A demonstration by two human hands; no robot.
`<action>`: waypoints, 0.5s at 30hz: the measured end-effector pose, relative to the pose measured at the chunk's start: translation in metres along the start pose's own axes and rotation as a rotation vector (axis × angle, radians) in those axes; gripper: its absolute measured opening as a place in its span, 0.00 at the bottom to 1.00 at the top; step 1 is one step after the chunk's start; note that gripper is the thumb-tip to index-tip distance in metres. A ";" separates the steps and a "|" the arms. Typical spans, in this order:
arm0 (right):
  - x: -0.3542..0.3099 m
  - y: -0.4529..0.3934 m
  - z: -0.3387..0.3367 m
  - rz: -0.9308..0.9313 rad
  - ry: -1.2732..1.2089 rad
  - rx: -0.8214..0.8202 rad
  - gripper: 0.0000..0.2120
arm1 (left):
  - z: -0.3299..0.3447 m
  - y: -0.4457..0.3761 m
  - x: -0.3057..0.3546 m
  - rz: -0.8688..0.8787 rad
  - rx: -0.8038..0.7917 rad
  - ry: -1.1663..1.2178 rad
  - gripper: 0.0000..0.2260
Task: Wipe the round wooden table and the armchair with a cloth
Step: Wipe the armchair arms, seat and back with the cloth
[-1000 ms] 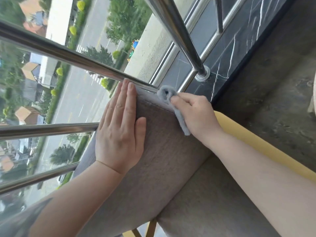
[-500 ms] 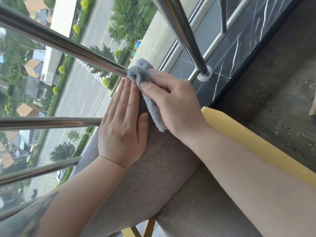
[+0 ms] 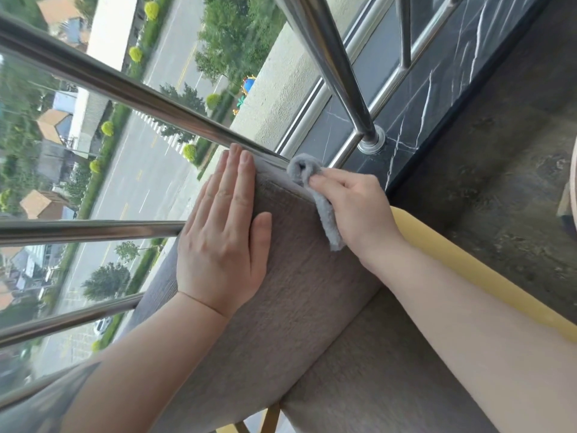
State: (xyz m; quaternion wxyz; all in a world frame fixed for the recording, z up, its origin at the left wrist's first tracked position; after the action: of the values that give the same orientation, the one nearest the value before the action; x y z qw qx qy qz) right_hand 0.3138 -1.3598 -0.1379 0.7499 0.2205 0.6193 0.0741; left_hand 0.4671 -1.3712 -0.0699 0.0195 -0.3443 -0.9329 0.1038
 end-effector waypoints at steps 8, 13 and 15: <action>-0.003 0.006 0.008 -0.126 -0.046 0.015 0.12 | 0.000 -0.001 -0.001 -0.013 -0.022 0.018 0.22; -0.036 0.004 0.029 -0.280 -0.112 -0.084 0.12 | 0.001 -0.001 -0.002 0.002 0.001 0.021 0.22; -0.022 0.006 0.027 -0.318 -0.109 -0.061 0.11 | 0.000 -0.001 -0.002 0.004 0.000 0.021 0.22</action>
State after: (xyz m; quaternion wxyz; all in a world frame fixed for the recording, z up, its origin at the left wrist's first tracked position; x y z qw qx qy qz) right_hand 0.3357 -1.3697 -0.1118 0.7909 0.1004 0.6024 -0.0388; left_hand 0.4675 -1.3733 -0.0699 0.0293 -0.3471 -0.9320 0.1001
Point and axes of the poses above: each hand's wrist, its own y-axis away from the middle knuckle, its own z-axis out of the palm, x = y × z, the point moved 1 cm from there along -y, towards the middle knuckle, and after that the axes turned 3 degrees about y, right-handed, at the moved point
